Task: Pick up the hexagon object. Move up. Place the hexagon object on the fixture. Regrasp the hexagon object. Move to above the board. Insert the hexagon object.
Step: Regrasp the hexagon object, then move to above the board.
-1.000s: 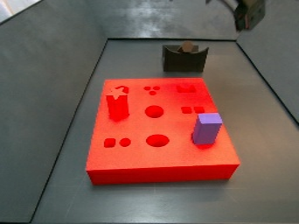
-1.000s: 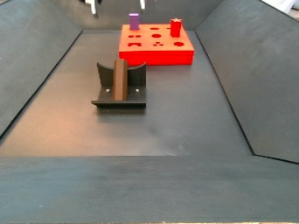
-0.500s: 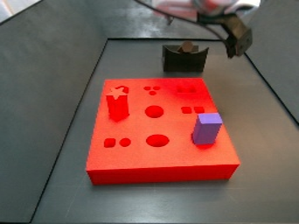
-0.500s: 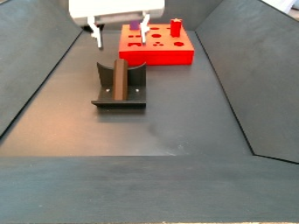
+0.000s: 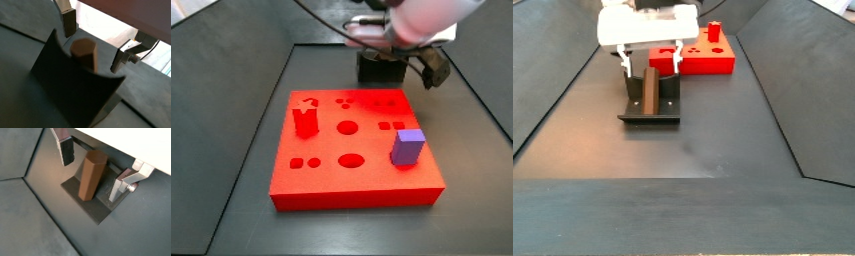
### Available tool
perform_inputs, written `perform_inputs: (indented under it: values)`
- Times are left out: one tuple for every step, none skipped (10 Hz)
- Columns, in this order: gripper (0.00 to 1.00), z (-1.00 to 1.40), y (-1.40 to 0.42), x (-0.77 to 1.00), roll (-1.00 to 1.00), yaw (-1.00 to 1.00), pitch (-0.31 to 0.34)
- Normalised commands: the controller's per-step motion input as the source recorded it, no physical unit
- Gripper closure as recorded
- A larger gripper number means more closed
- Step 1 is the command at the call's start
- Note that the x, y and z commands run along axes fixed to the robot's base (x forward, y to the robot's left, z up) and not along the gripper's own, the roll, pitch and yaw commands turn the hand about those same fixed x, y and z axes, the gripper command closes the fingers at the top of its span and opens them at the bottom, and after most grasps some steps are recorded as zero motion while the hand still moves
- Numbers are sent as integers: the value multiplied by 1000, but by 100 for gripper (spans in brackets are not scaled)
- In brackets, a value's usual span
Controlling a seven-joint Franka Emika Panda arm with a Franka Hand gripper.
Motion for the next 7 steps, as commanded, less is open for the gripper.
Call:
perform_inputs:
  values:
    - [0,-431,4,87,69,-24,-14]
    - [0,-292,3,79,68,-17,-2]
    - [0,-193,-6,44,57,-5,18]
    - [100,0,0,0,0,0,0]
    - [100,1000,-103,63,74,-110,-6]
    - [100,1000,-103,62,73,-112,-3]
    - [100,1000,-97,51,56,-102,30]
